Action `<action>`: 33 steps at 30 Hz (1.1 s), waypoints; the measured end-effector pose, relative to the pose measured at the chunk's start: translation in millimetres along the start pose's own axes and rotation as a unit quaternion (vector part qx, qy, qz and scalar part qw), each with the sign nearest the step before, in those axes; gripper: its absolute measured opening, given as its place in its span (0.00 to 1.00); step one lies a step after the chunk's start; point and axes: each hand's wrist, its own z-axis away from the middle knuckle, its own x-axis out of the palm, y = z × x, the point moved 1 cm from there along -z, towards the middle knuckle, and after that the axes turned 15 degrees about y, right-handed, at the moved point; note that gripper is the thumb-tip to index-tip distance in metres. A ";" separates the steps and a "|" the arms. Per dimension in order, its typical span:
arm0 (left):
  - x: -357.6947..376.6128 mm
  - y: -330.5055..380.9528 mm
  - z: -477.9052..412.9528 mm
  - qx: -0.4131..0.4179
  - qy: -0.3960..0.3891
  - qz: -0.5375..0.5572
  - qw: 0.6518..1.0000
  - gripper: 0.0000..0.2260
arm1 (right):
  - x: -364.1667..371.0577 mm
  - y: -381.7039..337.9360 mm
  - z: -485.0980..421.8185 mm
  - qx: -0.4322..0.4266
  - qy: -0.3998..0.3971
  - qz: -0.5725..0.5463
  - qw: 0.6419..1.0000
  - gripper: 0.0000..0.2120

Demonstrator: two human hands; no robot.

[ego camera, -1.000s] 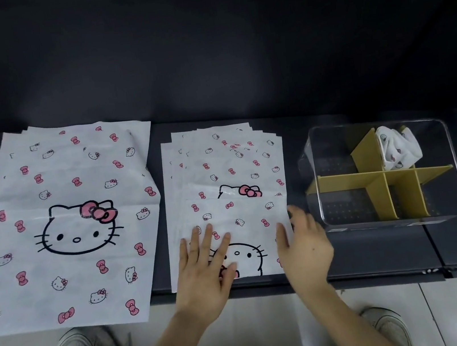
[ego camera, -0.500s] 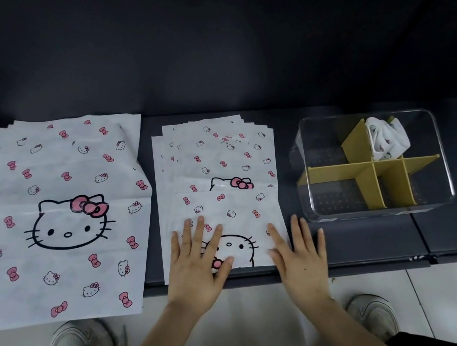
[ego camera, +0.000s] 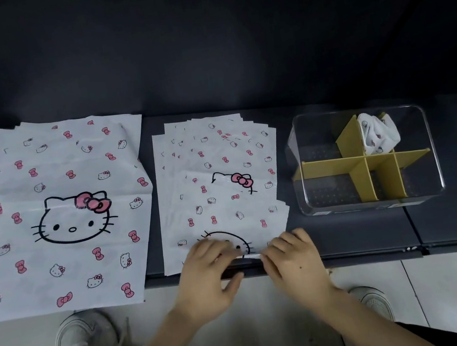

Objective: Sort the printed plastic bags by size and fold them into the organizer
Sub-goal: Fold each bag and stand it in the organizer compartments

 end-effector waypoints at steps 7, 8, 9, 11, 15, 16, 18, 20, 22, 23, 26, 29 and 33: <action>-6.6 -1.8 4.9 -0.096 -0.003 -0.055 0.994 0.13 | -7.6 -26.8 -20.4 0.023 -0.067 -0.097 0.993 0.11; -10.3 -4.0 4.7 -0.102 -0.014 -0.043 0.994 0.14 | -6.0 -21.5 -19.3 0.016 -0.094 -0.106 0.990 0.15; -13.8 -7.6 4.0 -0.105 -0.030 -0.029 0.994 0.14 | -2.9 -13.8 -17.3 0.009 -0.123 -0.113 0.986 0.21; -21.2 -15.8 0.6 -0.096 -0.059 -0.004 0.994 0.15 | 3.9 1.9 -13.3 0.005 -0.156 -0.125 0.980 0.21; -27.8 -35.2 -7.5 -0.060 -0.124 0.074 0.988 0.13 | -4.0 13.1 -18.1 0.074 -0.151 -0.178 0.969 0.05; -27.6 -38.2 -10.4 -0.065 -0.120 0.089 0.987 0.11 | -9.9 11.7 -21.5 0.092 -0.157 -0.185 0.966 0.04; -28.7 -36.7 -18.8 -0.119 -0.086 0.115 0.983 0.10 | -20.9 6.6 -31.9 0.145 -0.189 -0.202 0.950 0.03; -33.8 -29.5 -27.1 -0.229 -0.056 0.160 0.959 0.08 | -21.2 5.6 -43.6 0.219 -0.255 -0.217 0.917 0.07; -34.9 -21.7 -30.2 -0.344 -0.058 0.228 0.909 0.02 | -14.7 9.0 -54.6 0.292 -0.316 -0.225 0.874 0.11; -31.3 -20.7 -28.2 -0.375 -0.053 0.240 0.894 0.10 | -11.4 10.9 -59.7 0.328 -0.338 -0.247 0.847 0.10; -21.2 -19.4 -18.4 -0.439 -0.033 0.223 0.870 0.21 | -4.1 16.4 -63.6 0.444 -0.353 -0.338 0.751 0.01; -15.6 -19.2 -10.9 -0.470 -0.022 0.227 0.853 0.20 | -3.9 24.7 -53.8 0.565 -0.331 -0.385 0.651 0.05; -17.4 -14.7 -7.6 -0.503 0.007 0.278 0.818 0.21 | -2.0 21.3 -31.7 0.676 -0.247 -0.395 0.571 0.04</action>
